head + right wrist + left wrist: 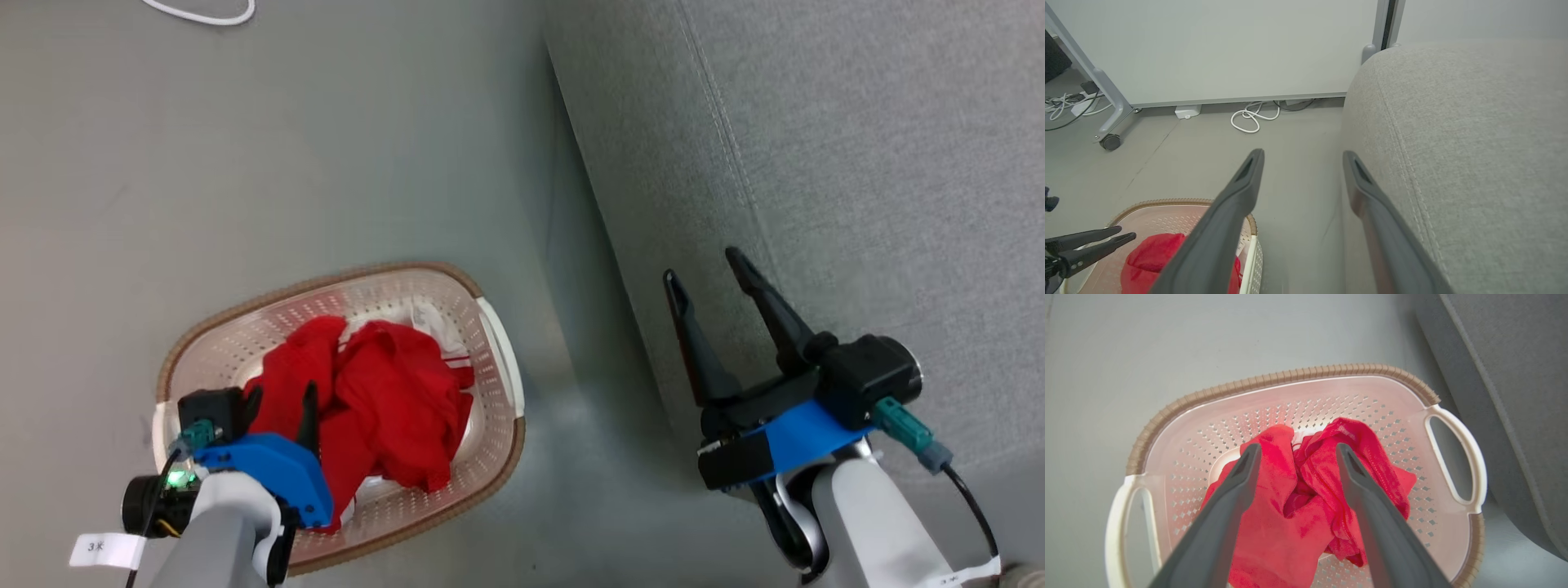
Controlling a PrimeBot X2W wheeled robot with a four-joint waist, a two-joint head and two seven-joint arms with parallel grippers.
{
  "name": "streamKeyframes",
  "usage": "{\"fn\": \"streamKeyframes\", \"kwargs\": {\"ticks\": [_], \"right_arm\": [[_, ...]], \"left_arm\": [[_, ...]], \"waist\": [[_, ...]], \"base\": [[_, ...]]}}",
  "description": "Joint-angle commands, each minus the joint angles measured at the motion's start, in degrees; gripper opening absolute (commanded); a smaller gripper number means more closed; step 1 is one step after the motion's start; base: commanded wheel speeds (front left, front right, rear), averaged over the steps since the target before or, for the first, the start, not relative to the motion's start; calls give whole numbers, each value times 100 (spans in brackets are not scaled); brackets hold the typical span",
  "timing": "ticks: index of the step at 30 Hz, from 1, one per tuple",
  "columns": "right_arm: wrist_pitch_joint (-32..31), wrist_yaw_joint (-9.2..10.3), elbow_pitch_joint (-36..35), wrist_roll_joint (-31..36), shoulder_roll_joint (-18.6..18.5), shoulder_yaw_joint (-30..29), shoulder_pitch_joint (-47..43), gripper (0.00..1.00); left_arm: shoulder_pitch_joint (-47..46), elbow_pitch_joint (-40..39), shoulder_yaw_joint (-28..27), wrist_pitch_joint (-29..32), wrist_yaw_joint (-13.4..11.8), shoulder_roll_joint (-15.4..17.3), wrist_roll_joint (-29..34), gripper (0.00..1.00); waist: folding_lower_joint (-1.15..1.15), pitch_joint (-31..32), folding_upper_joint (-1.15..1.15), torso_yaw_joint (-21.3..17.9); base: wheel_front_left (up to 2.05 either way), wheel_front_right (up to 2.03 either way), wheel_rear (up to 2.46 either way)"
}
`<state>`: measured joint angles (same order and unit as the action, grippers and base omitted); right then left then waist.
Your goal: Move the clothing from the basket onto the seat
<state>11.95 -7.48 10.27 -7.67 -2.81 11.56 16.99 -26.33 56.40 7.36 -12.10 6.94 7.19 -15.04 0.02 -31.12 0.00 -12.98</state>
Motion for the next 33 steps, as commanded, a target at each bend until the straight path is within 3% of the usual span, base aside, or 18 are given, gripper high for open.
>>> {"fn": "streamKeyframes", "kwargs": {"ticks": [1,8,16,17,18,33], "right_arm": [[49,-2,-38,-50,-14,60,121,100],[187,-2,-86,-246,-15,264,313,100],[281,-2,-80,-424,-15,384,494,100],[287,-2,-67,-450,-15,388,514,100],[296,-2,-54,-472,-15,400,524,100],[331,-2,51,-689,-15,516,596,100]], "left_arm": [[-178,208,-49,79,-65,72,-32,100],[-695,955,-71,433,-64,120,-167,100],[-1156,1427,-34,857,-267,215,-206,100],[-1199,1457,-18,896,-273,210,-194,46],[-1239,1469,9,928,-253,204,-180,0],[-1399,1600,334,782,7,289,-177,0]], "waist": [[-2,-211,0,17],[-2,-705,0,-159],[-2,-1077,0,-314],[-2,-1091,0,-321],[-2,-1100,0,-329],[-2,-985,0,-393]], "base": [[0,0,0],[0,0,0],[0,0,0],[0,0,0],[0,0,0],[0,0,0]]}}
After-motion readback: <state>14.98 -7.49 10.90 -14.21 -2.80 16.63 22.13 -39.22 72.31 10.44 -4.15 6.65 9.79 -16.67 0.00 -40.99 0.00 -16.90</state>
